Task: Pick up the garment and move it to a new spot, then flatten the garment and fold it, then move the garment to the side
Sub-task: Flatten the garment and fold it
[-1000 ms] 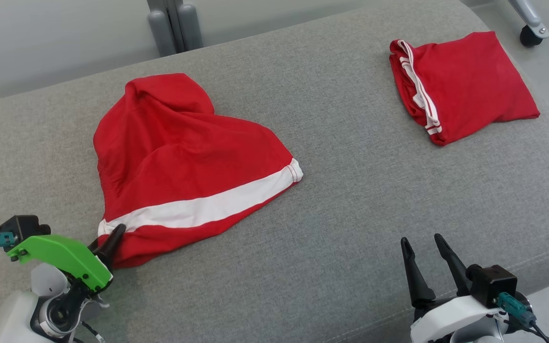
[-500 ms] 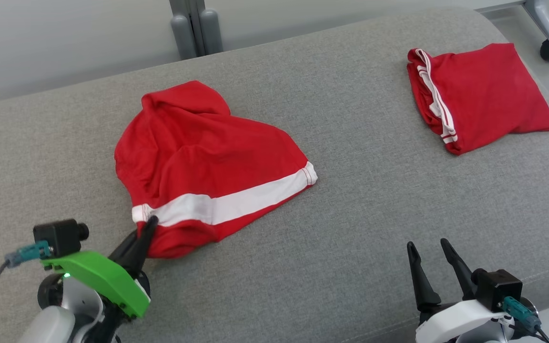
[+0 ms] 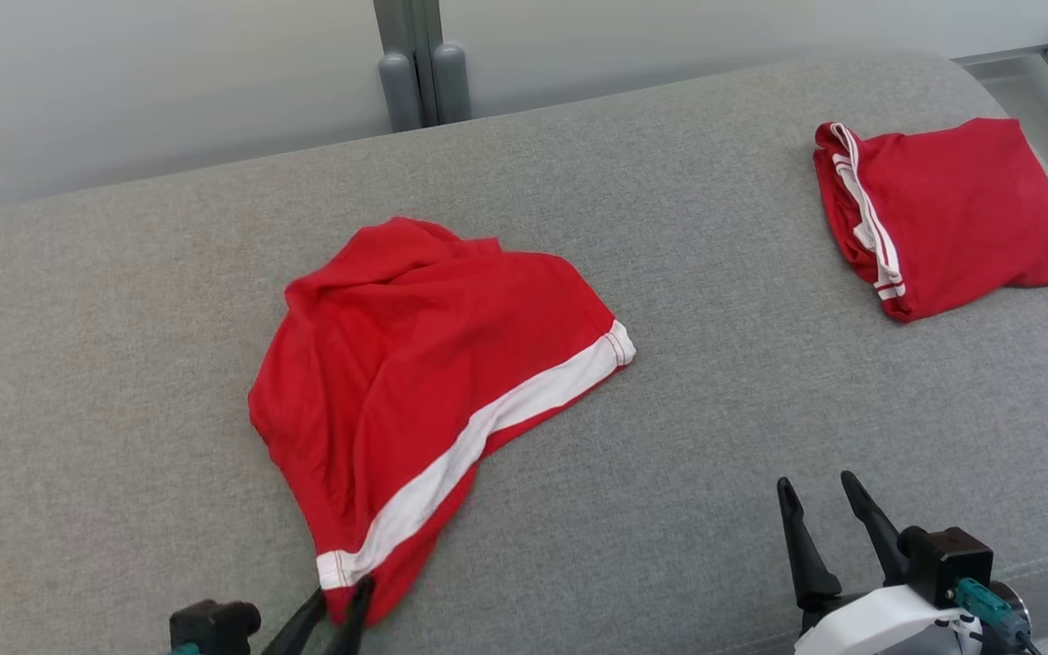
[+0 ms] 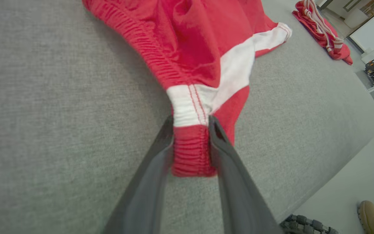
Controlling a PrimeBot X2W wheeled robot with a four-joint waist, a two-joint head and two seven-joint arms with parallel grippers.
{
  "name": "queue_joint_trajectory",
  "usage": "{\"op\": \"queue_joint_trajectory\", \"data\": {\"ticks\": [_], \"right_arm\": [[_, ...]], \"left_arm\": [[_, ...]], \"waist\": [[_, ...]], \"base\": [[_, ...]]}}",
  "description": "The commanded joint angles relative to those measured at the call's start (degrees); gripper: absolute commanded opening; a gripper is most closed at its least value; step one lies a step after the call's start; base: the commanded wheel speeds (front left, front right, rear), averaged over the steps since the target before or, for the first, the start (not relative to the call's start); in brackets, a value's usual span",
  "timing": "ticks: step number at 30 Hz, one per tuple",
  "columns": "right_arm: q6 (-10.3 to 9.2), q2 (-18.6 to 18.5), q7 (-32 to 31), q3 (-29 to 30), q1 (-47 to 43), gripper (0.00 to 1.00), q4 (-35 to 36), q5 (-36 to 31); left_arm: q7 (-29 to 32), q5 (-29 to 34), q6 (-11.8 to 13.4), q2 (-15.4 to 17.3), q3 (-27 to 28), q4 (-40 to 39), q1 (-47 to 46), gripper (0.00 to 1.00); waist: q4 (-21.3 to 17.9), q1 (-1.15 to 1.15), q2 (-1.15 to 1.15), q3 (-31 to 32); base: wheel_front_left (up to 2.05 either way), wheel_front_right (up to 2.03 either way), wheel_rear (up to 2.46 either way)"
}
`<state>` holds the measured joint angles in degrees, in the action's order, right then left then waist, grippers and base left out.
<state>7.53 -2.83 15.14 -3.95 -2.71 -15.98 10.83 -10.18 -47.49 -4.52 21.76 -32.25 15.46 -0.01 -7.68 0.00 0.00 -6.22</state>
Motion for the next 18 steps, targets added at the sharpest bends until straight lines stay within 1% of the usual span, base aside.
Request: {"op": "queue_joint_trajectory", "data": {"ticks": [1,3,5,10,12,15,18], "right_arm": [[-0.09,-0.1,0.0,0.1,-0.7,1.00,-0.2,-0.4],[-0.09,-0.1,0.0,0.3,-0.8,1.00,-0.2,-0.5],[-0.09,-0.1,0.0,0.6,-1.0,1.00,-0.2,-0.6],[-0.09,-0.1,0.0,0.4,-1.7,1.00,-0.3,-1.0],[-0.09,-0.1,0.0,0.1,-1.7,1.00,-0.4,-1.1],[-0.09,-0.1,0.0,0.0,-1.5,1.00,-0.4,-0.9],[-0.09,-0.1,0.0,-0.2,-1.1,1.00,-0.6,-0.9]], "left_arm": [[-1.1,1.0,-0.5,-0.1,-0.4,2.3,0.6,1.00],[-2.6,0.1,-1.1,-1.6,0.1,4.4,0.4,1.00],[-3.5,-1.2,-1.7,-2.5,0.9,5.6,0.1,1.00],[-4.4,-3.7,-2.5,-3.2,2.7,5.8,-1.2,1.00],[-4.5,-4.6,-2.7,-2.9,3.1,5.9,-1.7,1.00],[-2.9,-7.2,-2.9,-3.2,3.5,5.9,-2.3,1.00],[0.5,-9.2,-3.0,-2.4,2.7,6.1,-2.9,1.00]], "waist": [[0.4,0.00,0.00,0.5],[0.7,0.00,0.00,0.9],[1.2,0.00,0.00,1.2],[2.0,0.00,0.00,1.7],[2.1,0.00,0.00,1.9],[2.2,0.00,0.00,1.8],[2.0,0.00,0.00,1.7]], "base": [[0.00,0.00,0.00],[0.00,0.00,0.00],[0.00,0.00,0.00],[0.00,0.00,0.00],[0.00,0.00,0.00],[0.00,0.00,0.00],[0.00,0.00,0.00]]}}
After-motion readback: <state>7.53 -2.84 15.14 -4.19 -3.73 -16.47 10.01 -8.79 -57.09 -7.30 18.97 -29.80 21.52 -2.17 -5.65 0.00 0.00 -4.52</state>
